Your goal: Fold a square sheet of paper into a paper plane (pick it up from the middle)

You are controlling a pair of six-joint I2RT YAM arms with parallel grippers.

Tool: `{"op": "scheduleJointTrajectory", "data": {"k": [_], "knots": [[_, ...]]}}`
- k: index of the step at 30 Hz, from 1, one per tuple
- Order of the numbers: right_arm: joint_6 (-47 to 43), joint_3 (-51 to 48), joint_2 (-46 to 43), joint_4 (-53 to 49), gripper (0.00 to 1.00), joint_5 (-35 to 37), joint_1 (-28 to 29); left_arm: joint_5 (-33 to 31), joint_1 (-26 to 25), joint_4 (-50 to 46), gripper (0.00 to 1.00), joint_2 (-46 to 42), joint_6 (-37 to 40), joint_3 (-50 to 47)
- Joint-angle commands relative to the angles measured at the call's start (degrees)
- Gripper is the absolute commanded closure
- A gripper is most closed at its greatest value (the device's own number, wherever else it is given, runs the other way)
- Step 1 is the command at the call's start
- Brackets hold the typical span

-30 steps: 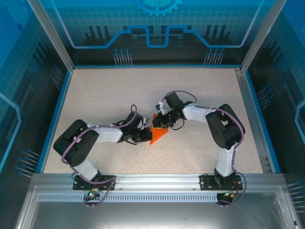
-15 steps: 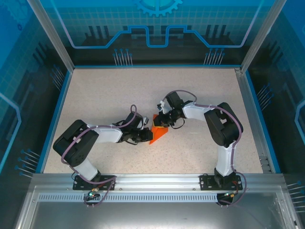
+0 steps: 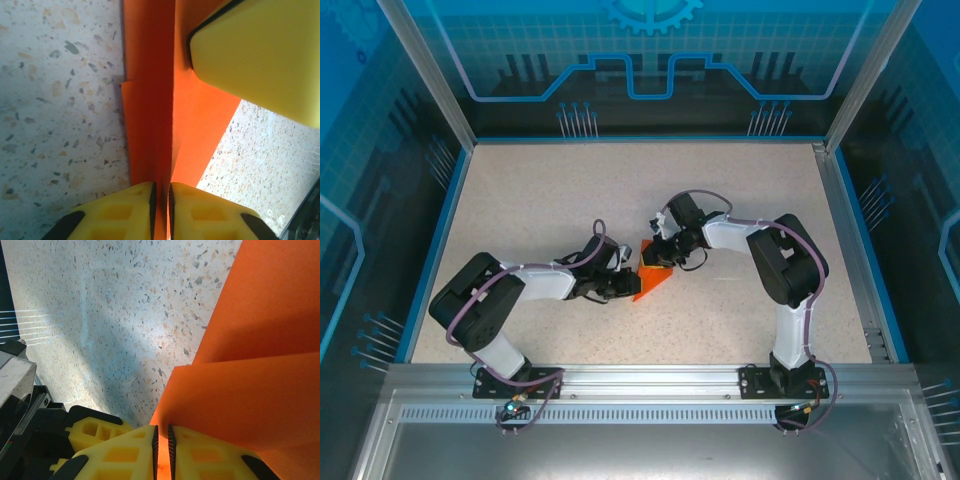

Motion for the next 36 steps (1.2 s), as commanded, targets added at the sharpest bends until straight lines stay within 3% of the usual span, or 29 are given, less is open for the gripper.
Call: {"op": "scheduleJointTrajectory", "data": {"k": [1,8,22,36], "knots": [[0.18,0.3,0.35,-0.81,0.84,-0.77,-0.51,2.27,0.51,0.91,0.8,-1.98,-1.07,-0.71],[0.18,-0.14,0.16,-0.73,0.84,-0.84,-0.51,2.49,0.51,1.31,0.77,-2.58,-1.32,-0.46],[0.09,-0.29,-0.49,-1.16,0.83,-1.33,-0.55,2.43,0.58,1.68,0.98,-0.55,-0.66,-1.3],[-0.9,0.05,-0.91,-2.45,0.8,-1.42,-0.77,5.47,0.36,6.6,1.0,1.09,1.75,-4.74]]}}
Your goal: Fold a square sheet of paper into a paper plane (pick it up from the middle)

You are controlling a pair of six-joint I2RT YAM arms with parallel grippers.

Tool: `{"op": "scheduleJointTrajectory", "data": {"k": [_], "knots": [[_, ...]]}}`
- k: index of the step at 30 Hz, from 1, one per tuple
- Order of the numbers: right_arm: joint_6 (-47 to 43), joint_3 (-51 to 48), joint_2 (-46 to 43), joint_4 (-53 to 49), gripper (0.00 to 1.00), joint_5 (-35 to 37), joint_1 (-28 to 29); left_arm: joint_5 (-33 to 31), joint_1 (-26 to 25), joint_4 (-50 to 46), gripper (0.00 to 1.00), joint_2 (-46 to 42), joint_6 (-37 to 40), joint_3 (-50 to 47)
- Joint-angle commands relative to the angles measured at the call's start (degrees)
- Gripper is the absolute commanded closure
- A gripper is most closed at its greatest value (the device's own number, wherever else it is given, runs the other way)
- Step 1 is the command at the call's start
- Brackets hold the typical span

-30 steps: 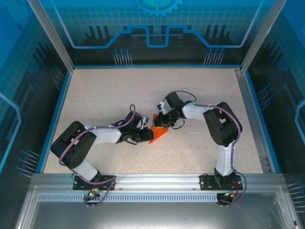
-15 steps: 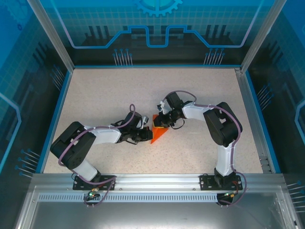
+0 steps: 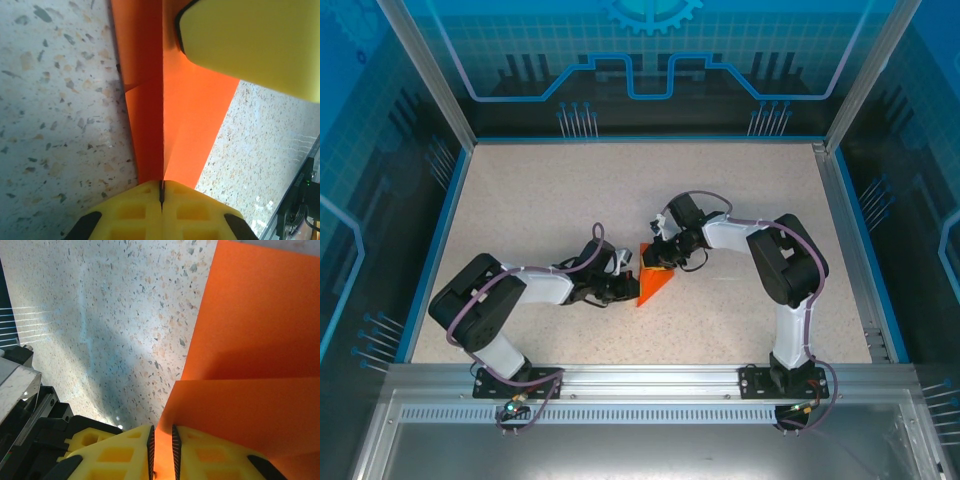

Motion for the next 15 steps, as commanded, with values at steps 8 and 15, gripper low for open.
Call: {"op": "scheduleJointTrajectory", "data": {"k": [8,15], "knots": [[-0.79,0.14,-1.11,-1.05,0.78,-1.71,-1.08,-0.25,-2.01,-0.65,1.0,3.03,2.76,-1.21],[-1.34,1.33,0.0,-0.95,0.77,-4.66,-1.73,-2.31,-3.14,-0.62,1.0,3.84,1.53,-2.01]]}}
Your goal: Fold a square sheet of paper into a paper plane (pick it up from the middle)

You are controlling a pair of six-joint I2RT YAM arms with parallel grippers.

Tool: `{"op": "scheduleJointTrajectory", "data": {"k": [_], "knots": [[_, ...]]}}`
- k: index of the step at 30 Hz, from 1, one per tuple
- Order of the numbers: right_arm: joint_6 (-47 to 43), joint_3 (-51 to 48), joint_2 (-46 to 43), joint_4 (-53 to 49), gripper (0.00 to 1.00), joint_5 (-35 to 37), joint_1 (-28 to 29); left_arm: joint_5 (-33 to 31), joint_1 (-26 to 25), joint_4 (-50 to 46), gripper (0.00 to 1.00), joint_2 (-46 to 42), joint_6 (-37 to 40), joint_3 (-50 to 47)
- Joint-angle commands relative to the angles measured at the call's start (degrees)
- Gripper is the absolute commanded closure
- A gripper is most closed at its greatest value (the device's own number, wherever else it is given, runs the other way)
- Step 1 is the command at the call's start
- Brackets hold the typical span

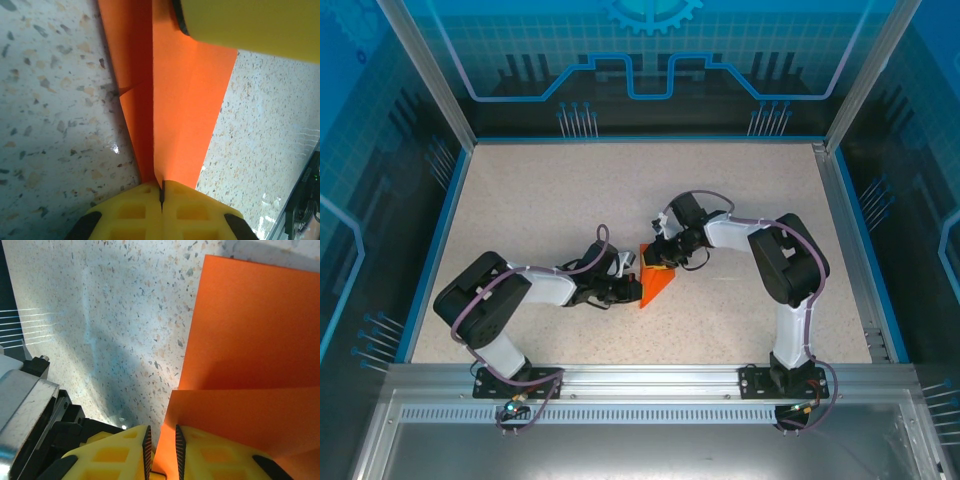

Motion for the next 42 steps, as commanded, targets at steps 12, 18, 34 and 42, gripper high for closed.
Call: {"op": "scheduleJointTrajectory", "data": {"k": [12,18,34,42], "knots": [[-1.64,0.6,-2.57,-1.1,0.74,-3.5,-1.33,-6.65,-1.99,-7.8,1.0,-3.64,2.5,-3.51],[-2.52,-1.15,-4.83,-1.57,0.73,-5.94,-0.82,-7.45,-2.0,-12.45,1.0,-6.25,6.8,-3.2],[-1.12,0.2,-2.64,-1.07,0.76,-5.06,2.35,-7.27,-2.04,-13.44,1.0,-5.89,6.49,-2.52],[-0.36,1.49,0.44,-2.38,0.77,0.6,2.85,-7.25,-2.02,-14.46,1.0,-4.83,6.96,-1.62]]}}
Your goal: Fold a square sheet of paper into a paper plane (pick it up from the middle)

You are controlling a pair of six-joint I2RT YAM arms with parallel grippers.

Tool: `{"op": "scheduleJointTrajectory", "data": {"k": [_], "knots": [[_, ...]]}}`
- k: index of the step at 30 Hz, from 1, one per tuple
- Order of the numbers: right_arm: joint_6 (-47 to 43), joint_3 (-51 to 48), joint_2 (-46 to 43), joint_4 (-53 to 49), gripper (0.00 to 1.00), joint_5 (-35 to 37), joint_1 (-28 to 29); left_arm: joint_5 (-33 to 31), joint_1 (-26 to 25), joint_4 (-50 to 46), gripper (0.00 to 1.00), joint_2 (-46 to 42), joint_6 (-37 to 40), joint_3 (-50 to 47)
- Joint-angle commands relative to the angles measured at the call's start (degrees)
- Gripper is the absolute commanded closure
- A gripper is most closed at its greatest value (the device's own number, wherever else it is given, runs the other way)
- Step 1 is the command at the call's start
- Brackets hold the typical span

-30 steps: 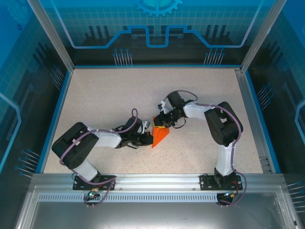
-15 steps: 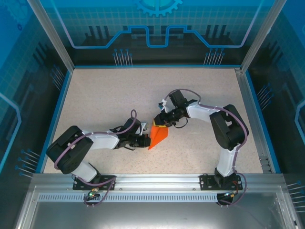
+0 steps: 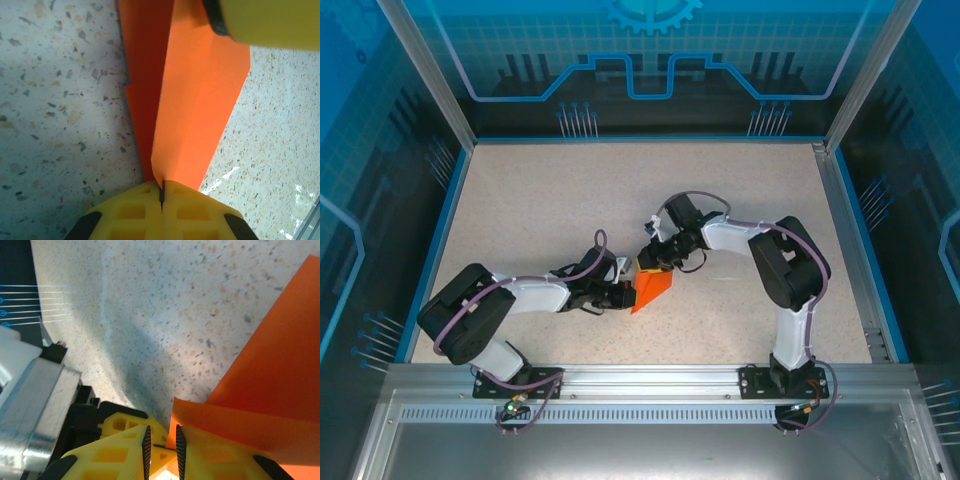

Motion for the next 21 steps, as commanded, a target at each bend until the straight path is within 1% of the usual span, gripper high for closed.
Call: {"op": "scheduleJointTrajectory", "data": {"k": [1,3,5,12,18,21], "knots": [[0.89,1.39,1.98,-1.86,0.78,4.26,0.37,-1.47,-0.36,-6.19,1.0,1.65,2.07,0.13],[1.18,1.44,2.6,-2.47,0.79,6.15,0.09,-1.49,-0.42,-6.51,1.0,1.72,2.08,0.0],[1.48,1.31,3.36,-2.34,0.8,6.53,-0.2,-1.43,-0.39,-6.59,1.0,1.57,2.09,-0.13],[1.08,1.75,4.82,-1.86,0.8,6.19,-0.52,-0.69,-0.4,-6.93,1.0,2.34,2.18,0.13],[0.48,1.61,5.29,-4.54,0.81,9.48,-0.66,-0.26,-0.43,-7.28,1.0,2.74,2.23,0.39],[0.14,1.06,5.42,-5.11,0.81,10.61,-0.67,0.42,-0.43,-7.54,0.98,2.73,2.32,0.66]]}}
